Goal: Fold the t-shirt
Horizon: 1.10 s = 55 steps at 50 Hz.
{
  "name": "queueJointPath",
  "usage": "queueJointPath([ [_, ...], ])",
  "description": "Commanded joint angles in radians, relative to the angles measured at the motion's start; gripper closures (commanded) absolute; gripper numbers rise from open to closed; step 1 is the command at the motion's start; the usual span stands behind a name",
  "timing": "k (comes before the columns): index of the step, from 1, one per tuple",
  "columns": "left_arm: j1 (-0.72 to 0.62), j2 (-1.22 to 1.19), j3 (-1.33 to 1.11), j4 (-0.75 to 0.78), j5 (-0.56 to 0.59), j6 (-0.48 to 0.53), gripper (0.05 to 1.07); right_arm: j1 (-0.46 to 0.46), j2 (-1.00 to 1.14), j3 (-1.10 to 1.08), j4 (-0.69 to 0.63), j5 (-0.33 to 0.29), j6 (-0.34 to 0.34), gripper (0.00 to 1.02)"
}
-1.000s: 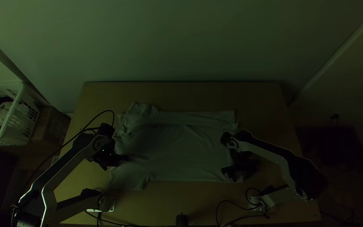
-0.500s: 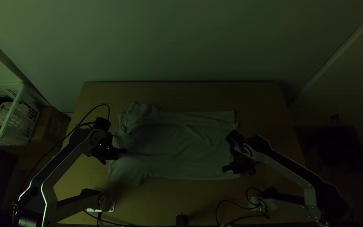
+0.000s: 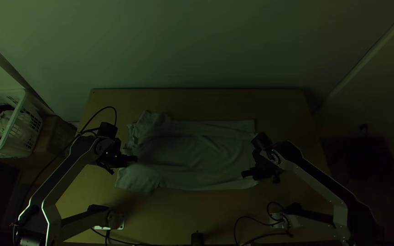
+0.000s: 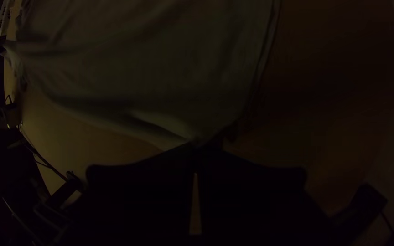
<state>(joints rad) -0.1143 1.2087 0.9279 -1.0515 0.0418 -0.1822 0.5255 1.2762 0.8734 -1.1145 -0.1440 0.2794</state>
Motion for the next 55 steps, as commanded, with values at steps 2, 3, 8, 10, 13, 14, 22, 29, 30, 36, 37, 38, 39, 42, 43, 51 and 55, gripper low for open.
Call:
queueJointPath([
  [2, 0.022, -0.006, 0.043, -0.007, 0.015, 0.009, 1.04, -0.048, -0.035, 0.033, -0.004, -0.003, -0.019, 1.00],
  [3, 0.027, -0.003, 0.048, -0.007, 0.020, 0.009, 1.04, -0.055, -0.040, 0.036, -0.004, -0.003, -0.023, 1.00],
  [8, 0.061, 0.017, 0.078, -0.008, 0.046, 0.016, 1.04, -0.076, -0.063, 0.039, 0.002, -0.006, -0.031, 1.00],
  [10, 0.065, 0.025, 0.092, -0.008, 0.047, 0.016, 1.04, -0.087, -0.067, 0.044, 0.005, -0.009, -0.036, 1.00],
  [13, 0.077, 0.038, 0.111, -0.008, 0.047, 0.021, 1.04, -0.099, -0.069, 0.052, 0.012, -0.009, -0.036, 1.00],
  [14, 0.079, 0.043, 0.115, -0.008, 0.047, 0.021, 1.04, -0.104, -0.067, 0.055, 0.013, -0.009, -0.037, 1.00],
  [22, 0.097, 0.084, 0.160, -0.008, 0.049, 0.027, 1.04, -0.131, -0.066, 0.082, 0.045, -0.009, -0.052, 1.00],
  [29, 0.102, 0.115, 0.200, -0.008, 0.049, 0.027, 1.04, -0.173, -0.038, 0.110, 0.087, -0.009, -0.055, 1.00],
  [30, 0.102, 0.120, 0.206, -0.008, 0.049, 0.027, 1.04, -0.174, -0.034, 0.114, 0.091, -0.009, -0.057, 1.00],
  [36, 0.102, 0.153, 0.246, -0.008, 0.049, 0.027, 1.04, -0.202, 0.002, 0.141, 0.125, -0.009, -0.068, 1.00],
  [37, 0.102, 0.158, 0.253, -0.008, 0.049, 0.027, 1.04, -0.206, 0.006, 0.145, 0.133, -0.009, -0.069, 1.00],
  [38, 0.102, 0.164, 0.259, -0.008, 0.049, 0.027, 1.04, -0.211, 0.011, 0.150, 0.142, -0.011, -0.071, 1.00],
  [39, 0.102, 0.169, 0.267, -0.007, 0.050, 0.027, 1.04, -0.216, 0.015, 0.154, 0.151, -0.011, -0.071, 1.00],
  [42, 0.104, 0.183, 0.285, 0.005, 0.064, 0.029, 1.04, -0.228, 0.035, 0.167, 0.168, -0.020, -0.080, 1.00],
  [43, 0.104, 0.187, 0.293, 0.008, 0.066, 0.027, 1.04, -0.232, 0.043, 0.173, 0.173, -0.022, -0.083, 1.00],
  [51, 0.104, 0.236, 0.351, 0.028, 0.070, 0.029, 1.04, -0.268, 0.110, 0.217, 0.213, -0.025, -0.098, 1.00],
  [55, 0.105, 0.269, 0.381, 0.028, 0.070, 0.029, 1.04, -0.279, 0.143, 0.245, 0.226, -0.029, -0.112, 1.00],
])
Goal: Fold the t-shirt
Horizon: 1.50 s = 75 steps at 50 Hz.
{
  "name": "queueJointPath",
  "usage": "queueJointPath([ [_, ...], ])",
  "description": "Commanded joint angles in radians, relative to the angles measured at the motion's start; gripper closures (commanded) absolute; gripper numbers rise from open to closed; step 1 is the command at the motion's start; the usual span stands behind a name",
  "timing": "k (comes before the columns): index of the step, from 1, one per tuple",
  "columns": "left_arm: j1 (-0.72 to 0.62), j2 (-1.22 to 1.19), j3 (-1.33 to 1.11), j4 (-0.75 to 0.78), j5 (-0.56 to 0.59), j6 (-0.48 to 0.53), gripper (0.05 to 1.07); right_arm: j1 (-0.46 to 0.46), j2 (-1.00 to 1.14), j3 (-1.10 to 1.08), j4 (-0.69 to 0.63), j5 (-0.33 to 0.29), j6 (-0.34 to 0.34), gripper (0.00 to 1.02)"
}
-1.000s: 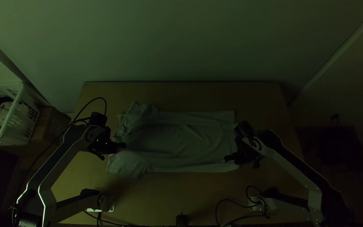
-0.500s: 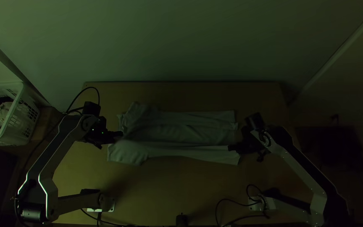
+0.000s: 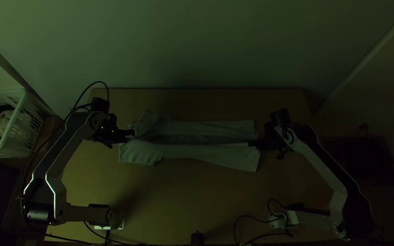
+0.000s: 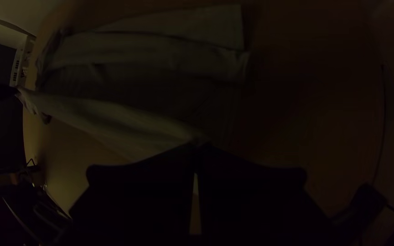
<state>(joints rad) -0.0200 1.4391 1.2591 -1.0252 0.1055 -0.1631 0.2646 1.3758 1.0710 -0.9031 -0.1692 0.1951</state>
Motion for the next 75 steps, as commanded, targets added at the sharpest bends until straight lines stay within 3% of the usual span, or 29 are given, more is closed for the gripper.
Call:
queueJointPath([
  [1, 0.011, 0.047, 0.057, 0.002, 0.007, 0.010, 1.04, -0.021, 0.052, 0.055, 0.018, -0.004, -0.031, 1.00],
  [44, -0.009, 0.389, 0.384, 0.002, 0.010, -0.003, 1.04, -0.076, 0.434, 0.383, 0.069, -0.013, -0.074, 1.00],
  [48, -0.009, 0.419, 0.408, 0.002, 0.010, -0.009, 1.00, -0.084, 0.459, 0.409, 0.078, -0.013, -0.069, 1.00],
  [49, -0.009, 0.425, 0.413, 0.004, 0.013, -0.010, 0.94, -0.085, 0.462, 0.415, 0.078, -0.013, -0.069, 0.98],
  [51, -0.009, 0.440, 0.422, 0.005, 0.046, -0.006, 0.76, -0.088, 0.467, 0.425, 0.084, -0.013, -0.068, 0.81],
  [53, -0.006, 0.452, 0.433, 0.007, 0.077, -0.003, 0.50, -0.091, 0.467, 0.426, 0.089, -0.013, -0.066, 0.59],
  [56, 0.003, 0.455, 0.439, 0.027, 0.109, -0.012, 0.13, -0.097, 0.468, 0.435, 0.096, -0.012, -0.062, 0.13],
  [57, 0.005, 0.452, 0.439, 0.039, 0.115, -0.012, 0.09, -0.100, 0.468, 0.442, 0.096, -0.012, -0.059, 0.04],
  [66, 0.034, 0.388, 0.401, 0.166, 0.146, -0.013, 0.09, -0.139, 0.420, 0.460, 0.181, 0.008, -0.031, 0.03],
  [75, 0.086, 0.320, 0.338, 0.226, 0.270, -0.001, 0.10, -0.153, 0.351, 0.492, 0.182, 0.019, -0.014, 0.03],
])
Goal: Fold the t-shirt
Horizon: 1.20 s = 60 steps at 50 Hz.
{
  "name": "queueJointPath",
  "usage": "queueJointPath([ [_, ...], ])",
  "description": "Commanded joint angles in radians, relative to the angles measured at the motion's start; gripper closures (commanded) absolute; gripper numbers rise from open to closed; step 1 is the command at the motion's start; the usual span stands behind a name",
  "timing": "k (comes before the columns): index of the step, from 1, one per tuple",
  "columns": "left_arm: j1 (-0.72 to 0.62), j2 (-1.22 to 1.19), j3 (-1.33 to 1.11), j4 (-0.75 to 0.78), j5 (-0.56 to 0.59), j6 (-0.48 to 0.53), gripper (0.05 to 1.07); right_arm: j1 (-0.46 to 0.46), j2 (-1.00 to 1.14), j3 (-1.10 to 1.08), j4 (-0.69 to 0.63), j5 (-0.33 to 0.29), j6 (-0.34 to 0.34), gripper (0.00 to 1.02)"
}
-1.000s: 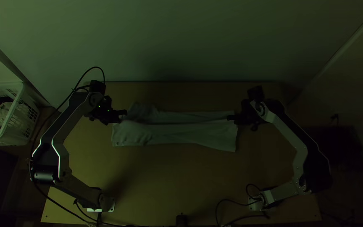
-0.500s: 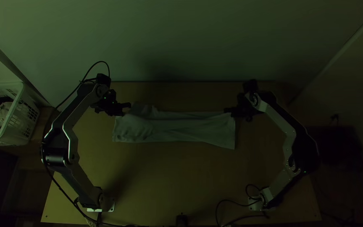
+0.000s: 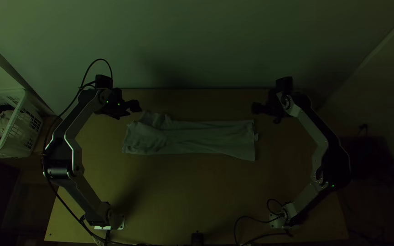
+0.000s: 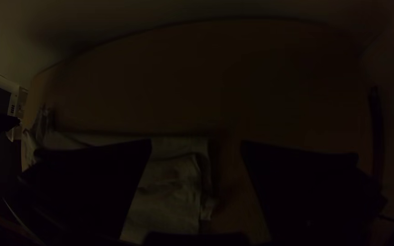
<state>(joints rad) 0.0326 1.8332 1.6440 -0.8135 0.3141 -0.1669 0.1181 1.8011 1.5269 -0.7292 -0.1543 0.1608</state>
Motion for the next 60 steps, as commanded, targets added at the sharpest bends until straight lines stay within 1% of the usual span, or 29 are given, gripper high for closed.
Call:
queueJointPath([
  [1, 0.044, -0.080, -0.053, 0.016, 0.079, 0.004, 0.10, -0.008, -0.082, 0.039, 0.008, 0.004, 0.020, 0.03],
  [3, 0.059, -0.092, -0.069, 0.025, 0.091, 0.004, 0.10, -0.008, -0.089, 0.049, 0.008, 0.004, 0.020, 0.03],
  [8, 0.105, -0.127, -0.112, 0.040, 0.163, 0.032, 0.10, -0.008, -0.123, 0.062, 0.005, 0.002, 0.031, 0.03],
  [14, 0.184, -0.140, -0.158, 0.027, 0.336, 0.067, 0.09, 0.005, -0.154, 0.079, -0.026, -0.008, 0.029, 0.03],
  [16, 0.211, -0.143, -0.174, 0.020, 0.376, 0.086, 0.10, 0.009, -0.163, 0.085, -0.041, -0.011, 0.028, 0.03],
  [18, 0.233, -0.152, -0.194, 0.020, 0.382, 0.112, 0.10, 0.012, -0.172, 0.088, -0.049, -0.016, 0.028, 0.03],
  [21, 0.257, -0.170, -0.233, 0.020, 0.391, 0.178, 0.09, 0.015, -0.183, 0.088, -0.058, -0.019, 0.029, 0.03],
  [24, 0.280, -0.180, -0.262, 0.017, 0.399, 0.214, 0.10, 0.020, -0.186, 0.095, -0.076, -0.019, 0.031, 0.03],
  [31, 0.342, -0.183, -0.335, -0.021, 0.465, 0.331, 0.10, 0.040, -0.201, 0.084, -0.096, -0.019, 0.037, 0.03],
  [35, 0.375, -0.183, -0.375, -0.023, 0.482, 0.385, 0.10, 0.060, -0.204, 0.076, -0.099, -0.019, 0.042, 0.03],
  [38, 0.403, -0.178, -0.406, -0.032, 0.528, 0.437, 0.10, 0.072, -0.204, 0.070, -0.099, -0.019, 0.048, 0.03],
  [42, 0.423, -0.161, -0.438, -0.035, 0.536, 0.504, 0.10, 0.092, -0.203, 0.059, -0.099, -0.019, 0.048, 0.03],
  [47, 0.438, -0.123, -0.454, -0.044, 0.557, 0.549, 0.10, 0.114, -0.207, 0.038, -0.099, -0.019, 0.051, 0.03],
  [52, 0.438, -0.086, -0.463, -0.058, 0.557, 0.621, 0.10, 0.123, -0.209, 0.013, -0.099, -0.019, 0.051, 0.03],
  [60, 0.432, -0.029, -0.458, -0.064, 0.559, 0.659, 0.10, 0.124, -0.218, -0.010, -0.098, -0.019, 0.048, 0.03],
])
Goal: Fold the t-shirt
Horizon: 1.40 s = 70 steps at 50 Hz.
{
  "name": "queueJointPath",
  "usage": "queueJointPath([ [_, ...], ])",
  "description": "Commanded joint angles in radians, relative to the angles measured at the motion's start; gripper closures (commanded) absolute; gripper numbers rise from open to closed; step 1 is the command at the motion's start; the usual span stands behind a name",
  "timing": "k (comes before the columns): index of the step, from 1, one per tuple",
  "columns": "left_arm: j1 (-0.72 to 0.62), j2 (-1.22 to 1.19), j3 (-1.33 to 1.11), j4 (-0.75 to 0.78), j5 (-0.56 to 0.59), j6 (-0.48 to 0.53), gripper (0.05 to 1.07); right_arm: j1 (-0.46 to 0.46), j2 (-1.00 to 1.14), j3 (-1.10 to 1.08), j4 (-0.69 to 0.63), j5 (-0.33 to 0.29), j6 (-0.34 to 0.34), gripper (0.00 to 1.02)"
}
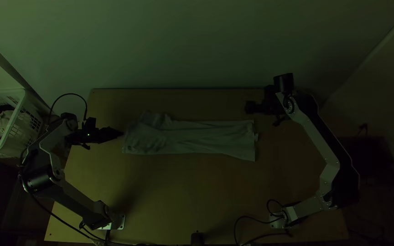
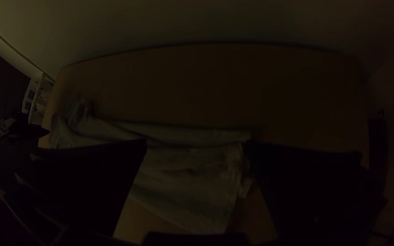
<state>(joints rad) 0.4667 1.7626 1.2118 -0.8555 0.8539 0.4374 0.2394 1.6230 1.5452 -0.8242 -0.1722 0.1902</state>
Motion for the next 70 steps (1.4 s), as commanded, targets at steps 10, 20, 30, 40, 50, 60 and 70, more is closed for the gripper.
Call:
queueJointPath([
  [10, -0.042, 0.081, -0.020, -0.025, 0.019, 0.049, 0.10, -0.002, -0.049, -0.046, -0.003, -0.001, 0.014, 0.03],
  [20, -0.092, 0.135, -0.005, -0.024, 0.019, 0.012, 0.10, -0.008, -0.060, -0.062, -0.001, -0.001, 0.011, 0.03],
  [30, -0.143, 0.153, -0.005, -0.011, 0.017, -0.023, 0.10, -0.020, -0.074, -0.073, 0.000, -0.003, 0.000, 0.03],
  [40, -0.220, 0.149, -0.003, 0.036, 0.017, -0.127, 0.10, -0.020, -0.084, -0.079, 0.000, -0.004, -0.003, 0.03],
  [50, -0.310, 0.133, -0.009, 0.096, -0.026, -0.258, 0.10, -0.018, -0.101, -0.076, 0.000, -0.009, -0.003, 0.03],
  [60, -0.408, 0.107, -0.005, 0.144, -0.197, -0.422, 0.10, -0.020, -0.118, -0.088, 0.000, -0.010, -0.005, 0.03],
  [70, -0.474, 0.063, -0.006, 0.156, -0.306, -0.529, 0.46, -0.020, -0.138, -0.112, 0.000, -0.009, -0.006, 0.03],
])
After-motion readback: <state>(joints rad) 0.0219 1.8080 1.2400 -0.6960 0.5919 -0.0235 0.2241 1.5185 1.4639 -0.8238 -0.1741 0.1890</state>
